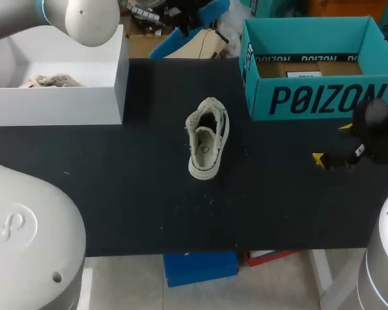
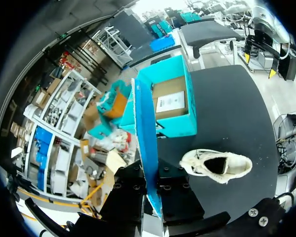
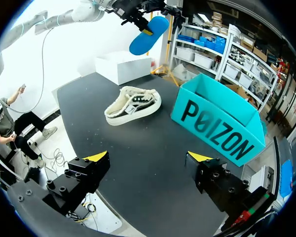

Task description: Take the shoe out of the shoebox, open the shoe tongue, remove and reinsert the insole, then place the shoe into the shoebox

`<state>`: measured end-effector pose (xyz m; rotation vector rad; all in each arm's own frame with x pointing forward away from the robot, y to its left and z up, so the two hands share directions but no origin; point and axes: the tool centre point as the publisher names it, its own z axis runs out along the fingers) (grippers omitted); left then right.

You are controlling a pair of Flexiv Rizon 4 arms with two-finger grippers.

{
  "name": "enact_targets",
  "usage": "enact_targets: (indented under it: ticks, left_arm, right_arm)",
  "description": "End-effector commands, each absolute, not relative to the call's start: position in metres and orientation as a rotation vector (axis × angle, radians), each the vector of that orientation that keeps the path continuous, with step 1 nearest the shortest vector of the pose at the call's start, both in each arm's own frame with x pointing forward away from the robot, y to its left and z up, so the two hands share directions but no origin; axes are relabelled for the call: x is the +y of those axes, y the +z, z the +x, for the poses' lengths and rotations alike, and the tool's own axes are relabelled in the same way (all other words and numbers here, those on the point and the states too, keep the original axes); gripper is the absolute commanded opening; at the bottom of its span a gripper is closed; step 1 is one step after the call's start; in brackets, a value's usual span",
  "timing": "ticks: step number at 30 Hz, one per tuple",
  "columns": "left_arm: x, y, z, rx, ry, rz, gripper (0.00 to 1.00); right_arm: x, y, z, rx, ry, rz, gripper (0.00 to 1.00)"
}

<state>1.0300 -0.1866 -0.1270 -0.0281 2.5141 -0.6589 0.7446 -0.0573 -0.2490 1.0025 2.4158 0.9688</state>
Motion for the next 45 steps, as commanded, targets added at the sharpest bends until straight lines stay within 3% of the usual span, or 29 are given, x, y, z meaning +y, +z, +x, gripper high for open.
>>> enact_targets:
  ticks: [1,15,28,45]
  left_arm:
    - [-0.178,-0.134,1.027,2.640,-0.742,0.047,0.00]
    - [-0.191,-0.201,0.952,2.530,-0.647,0.539,0.00]
    - [-0.196,-0.208,0.904,2.322,-0.724,0.876,0.00]
    - [-0.187,-0.265,0.824,1.937,-0.743,1.081,0.00]
  right_arm:
    - [-0.057,-0.249,0.744,2.415,0.968,1.004,1.00]
    - [-0.057,-0.249,0.744,2.415,0.968,1.004,1.00]
    - [-0.057,-0.249,0.744,2.415,0.968,1.004,1.00]
    - [-0.057,-0.249,0.744,2.415,0.968,1.004,1.00]
